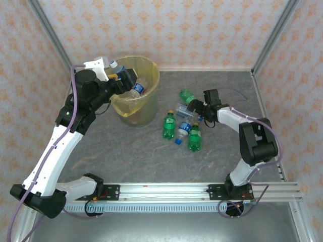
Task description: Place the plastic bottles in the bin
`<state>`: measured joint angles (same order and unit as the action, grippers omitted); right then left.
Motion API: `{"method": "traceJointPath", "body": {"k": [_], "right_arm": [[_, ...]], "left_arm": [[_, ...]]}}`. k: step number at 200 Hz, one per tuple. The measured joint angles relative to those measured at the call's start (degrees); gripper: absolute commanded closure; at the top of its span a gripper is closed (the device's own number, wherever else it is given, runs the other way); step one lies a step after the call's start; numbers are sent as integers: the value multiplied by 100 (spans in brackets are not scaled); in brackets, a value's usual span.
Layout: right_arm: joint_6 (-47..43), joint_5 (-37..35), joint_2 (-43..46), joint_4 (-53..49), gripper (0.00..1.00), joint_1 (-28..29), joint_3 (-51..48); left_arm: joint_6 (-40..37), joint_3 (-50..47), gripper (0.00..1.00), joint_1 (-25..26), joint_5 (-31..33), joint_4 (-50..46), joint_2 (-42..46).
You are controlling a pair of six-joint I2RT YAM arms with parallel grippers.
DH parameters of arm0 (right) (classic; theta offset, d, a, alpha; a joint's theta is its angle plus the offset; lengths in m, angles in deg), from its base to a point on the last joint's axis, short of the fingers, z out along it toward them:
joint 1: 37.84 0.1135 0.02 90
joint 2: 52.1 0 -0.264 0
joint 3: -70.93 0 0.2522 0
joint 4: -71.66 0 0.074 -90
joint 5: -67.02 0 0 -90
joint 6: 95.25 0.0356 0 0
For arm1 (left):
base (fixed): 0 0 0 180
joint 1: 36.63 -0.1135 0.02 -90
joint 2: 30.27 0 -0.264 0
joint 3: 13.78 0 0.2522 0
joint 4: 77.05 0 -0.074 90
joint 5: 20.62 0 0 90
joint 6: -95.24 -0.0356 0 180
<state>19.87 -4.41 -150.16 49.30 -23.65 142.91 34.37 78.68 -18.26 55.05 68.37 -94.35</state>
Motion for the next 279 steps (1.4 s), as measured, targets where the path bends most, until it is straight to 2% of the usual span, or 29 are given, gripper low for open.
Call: {"method": "traceJointPath", "body": {"k": [51, 120, 179, 225, 279], "right_arm": [[-136, 496, -175, 59, 10, 17, 48], [-315, 960, -173, 68, 9, 341, -79], [-579, 911, -264, -15, 13, 542, 199], [-750, 647, -667, -98, 13, 586, 730], [-960, 199, -1222, -326, 18, 789, 1228]], "left_arm": [[0, 0, 1, 0, 33, -90, 11], [0, 13, 1, 0, 35, -90, -72], [0, 50, 1, 0, 37, -90, -122], [-2, 114, 1, 0, 37, -92, -118], [-4, 157, 1, 0, 72, -138, -116]]}}
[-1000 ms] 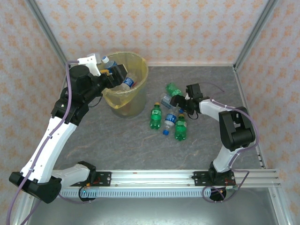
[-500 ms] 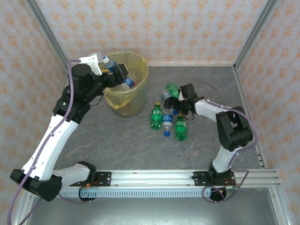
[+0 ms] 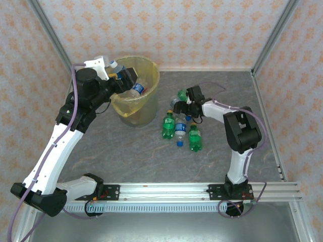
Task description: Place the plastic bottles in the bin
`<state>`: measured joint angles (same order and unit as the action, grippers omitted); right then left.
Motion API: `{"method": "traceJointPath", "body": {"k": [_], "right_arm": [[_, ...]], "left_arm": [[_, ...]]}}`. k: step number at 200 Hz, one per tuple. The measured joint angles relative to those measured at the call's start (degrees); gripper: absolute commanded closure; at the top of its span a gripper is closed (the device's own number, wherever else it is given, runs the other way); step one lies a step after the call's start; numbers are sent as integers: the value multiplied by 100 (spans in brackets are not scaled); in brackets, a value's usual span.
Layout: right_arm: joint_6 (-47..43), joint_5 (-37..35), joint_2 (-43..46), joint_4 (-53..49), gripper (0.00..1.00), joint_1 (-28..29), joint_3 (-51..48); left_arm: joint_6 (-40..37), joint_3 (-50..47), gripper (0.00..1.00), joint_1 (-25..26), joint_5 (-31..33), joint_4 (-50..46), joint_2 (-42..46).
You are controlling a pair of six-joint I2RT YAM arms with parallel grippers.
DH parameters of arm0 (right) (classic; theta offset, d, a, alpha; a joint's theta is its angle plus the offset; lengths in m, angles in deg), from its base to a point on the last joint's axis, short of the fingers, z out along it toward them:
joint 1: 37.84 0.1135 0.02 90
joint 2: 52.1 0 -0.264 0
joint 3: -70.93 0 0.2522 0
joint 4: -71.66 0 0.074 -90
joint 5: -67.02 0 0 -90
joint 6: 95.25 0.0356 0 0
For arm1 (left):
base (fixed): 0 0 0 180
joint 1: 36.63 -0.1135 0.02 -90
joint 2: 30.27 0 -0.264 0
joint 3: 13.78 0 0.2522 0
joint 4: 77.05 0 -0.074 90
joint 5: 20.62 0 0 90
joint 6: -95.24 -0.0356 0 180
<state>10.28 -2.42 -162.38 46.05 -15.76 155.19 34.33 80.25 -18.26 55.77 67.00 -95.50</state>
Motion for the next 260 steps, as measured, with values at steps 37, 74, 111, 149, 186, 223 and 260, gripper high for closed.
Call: {"method": "traceJointPath", "body": {"k": [37, 74, 111, 149, 186, 223, 260], "right_arm": [[-151, -420, -260, -175, 18, 291, 389], [-256, -765, -498, -236, 21, 490, 693], [-313, -1064, -627, -247, 9, 514, 754], [-448, -1250, -765, -332, 11, 557, 994], [-592, -1340, -861, -350, 22, 570, 1202], [-726, -1401, -883, -389, 35, 651, 1213], [-824, -1484, -870, -400, 43, 713, 1213]], "left_arm": [[-2, 37, 1, 0, 59, -92, 31], [-20, 76, 1, 0, 76, -162, 39], [-35, 146, 1, 0, 103, -186, 42], [-61, 164, 1, 0, 162, -278, 63], [-61, 184, 1, 0, 210, -308, 76], [-59, 188, 1, 0, 219, -361, 136], [-55, 192, 1, 0, 227, -365, 175]]}}
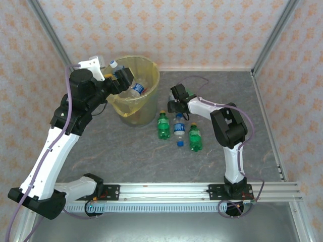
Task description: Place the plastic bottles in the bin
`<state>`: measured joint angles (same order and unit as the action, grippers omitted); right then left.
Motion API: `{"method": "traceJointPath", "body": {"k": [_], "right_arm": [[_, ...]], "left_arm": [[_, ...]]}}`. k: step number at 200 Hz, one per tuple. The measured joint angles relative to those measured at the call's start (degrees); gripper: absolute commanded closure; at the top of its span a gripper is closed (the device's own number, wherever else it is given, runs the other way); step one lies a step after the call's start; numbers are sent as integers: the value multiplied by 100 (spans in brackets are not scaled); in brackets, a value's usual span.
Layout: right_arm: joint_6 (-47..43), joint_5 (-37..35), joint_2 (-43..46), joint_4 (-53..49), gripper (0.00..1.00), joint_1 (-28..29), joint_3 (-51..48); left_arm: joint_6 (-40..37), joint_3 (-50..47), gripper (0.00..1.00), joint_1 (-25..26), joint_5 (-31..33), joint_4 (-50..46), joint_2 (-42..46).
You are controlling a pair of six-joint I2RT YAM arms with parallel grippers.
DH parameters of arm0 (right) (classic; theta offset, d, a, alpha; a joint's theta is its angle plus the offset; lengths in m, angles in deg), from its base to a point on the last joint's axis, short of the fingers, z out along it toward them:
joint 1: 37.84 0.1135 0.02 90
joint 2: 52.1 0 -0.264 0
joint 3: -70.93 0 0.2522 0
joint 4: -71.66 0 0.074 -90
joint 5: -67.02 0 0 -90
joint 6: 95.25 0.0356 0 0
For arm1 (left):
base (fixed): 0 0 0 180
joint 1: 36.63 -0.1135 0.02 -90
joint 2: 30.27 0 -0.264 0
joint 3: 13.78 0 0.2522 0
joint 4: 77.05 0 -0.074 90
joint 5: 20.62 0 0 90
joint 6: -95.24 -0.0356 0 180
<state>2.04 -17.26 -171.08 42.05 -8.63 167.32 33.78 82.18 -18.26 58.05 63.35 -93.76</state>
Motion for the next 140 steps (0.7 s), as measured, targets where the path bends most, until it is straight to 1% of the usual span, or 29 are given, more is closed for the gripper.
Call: {"method": "traceJointPath", "body": {"k": [23, 43, 72, 105, 140], "right_arm": [[7, -13, 111, -57, 44, 0, -2], [13, -59, 428, -127, 46, 0, -4], [70, -153, 1176, -131, 44, 0, -20], [234, -210, 2098, -142, 46, 0, -149], [396, -280, 3202, -197, 47, 0, -546]], "left_arm": [[15, 28, 1, 0, -4, -2, 2], [20, 31, 1, 0, -22, -4, 0], [101, 31, 1, 0, -59, 57, -2], [240, 195, 1, 0, -149, 76, -166], [621, 289, 6, 0, -522, 245, -485]]}}
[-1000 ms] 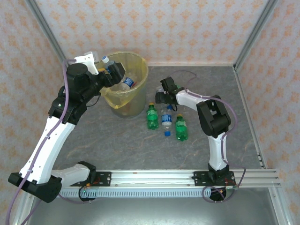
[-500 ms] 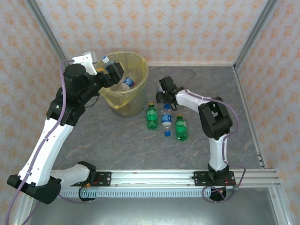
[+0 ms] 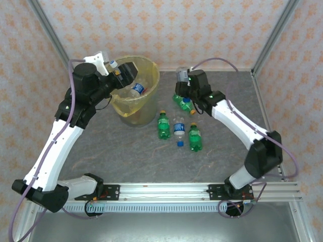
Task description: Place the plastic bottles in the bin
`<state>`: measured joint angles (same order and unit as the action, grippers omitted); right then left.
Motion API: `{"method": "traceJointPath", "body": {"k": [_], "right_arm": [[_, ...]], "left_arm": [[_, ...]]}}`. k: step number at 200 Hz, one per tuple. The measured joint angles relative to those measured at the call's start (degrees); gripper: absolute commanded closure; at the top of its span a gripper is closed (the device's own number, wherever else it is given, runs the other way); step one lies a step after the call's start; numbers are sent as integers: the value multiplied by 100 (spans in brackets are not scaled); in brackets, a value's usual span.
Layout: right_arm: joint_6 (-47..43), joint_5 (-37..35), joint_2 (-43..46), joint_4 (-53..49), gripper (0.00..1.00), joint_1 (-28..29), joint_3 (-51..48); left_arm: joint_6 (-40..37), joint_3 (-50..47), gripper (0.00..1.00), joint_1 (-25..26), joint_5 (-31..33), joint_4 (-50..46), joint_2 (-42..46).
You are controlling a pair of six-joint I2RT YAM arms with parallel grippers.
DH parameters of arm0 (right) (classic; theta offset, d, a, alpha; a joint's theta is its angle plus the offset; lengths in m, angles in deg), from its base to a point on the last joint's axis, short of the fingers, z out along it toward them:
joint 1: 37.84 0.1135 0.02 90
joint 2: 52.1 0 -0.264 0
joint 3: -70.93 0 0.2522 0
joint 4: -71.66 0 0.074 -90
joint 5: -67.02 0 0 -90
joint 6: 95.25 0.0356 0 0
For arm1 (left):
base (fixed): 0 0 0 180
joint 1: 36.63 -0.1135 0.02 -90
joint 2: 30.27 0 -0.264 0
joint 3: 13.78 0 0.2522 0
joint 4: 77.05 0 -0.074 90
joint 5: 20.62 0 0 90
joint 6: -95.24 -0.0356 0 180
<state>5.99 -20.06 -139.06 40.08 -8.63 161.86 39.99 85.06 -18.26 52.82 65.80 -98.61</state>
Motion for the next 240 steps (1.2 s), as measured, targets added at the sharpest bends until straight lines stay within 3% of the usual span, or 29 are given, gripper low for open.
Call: {"method": "traceJointPath", "body": {"k": [40, 85, 240], "right_arm": [[26, -4, 1202, 7, 49, 68, -417], [-61, -105, 1985, 94, 50, 684, -544], [-254, -363, 2050, 111, 52, 1386, -444]], "left_arm": [[586, 0, 11, 20, -728, 588, -374], [879, 125, 11, 448, -1097, 964, -885], [975, 758, 11, 1202, -1978, 1670, -1851]]}}
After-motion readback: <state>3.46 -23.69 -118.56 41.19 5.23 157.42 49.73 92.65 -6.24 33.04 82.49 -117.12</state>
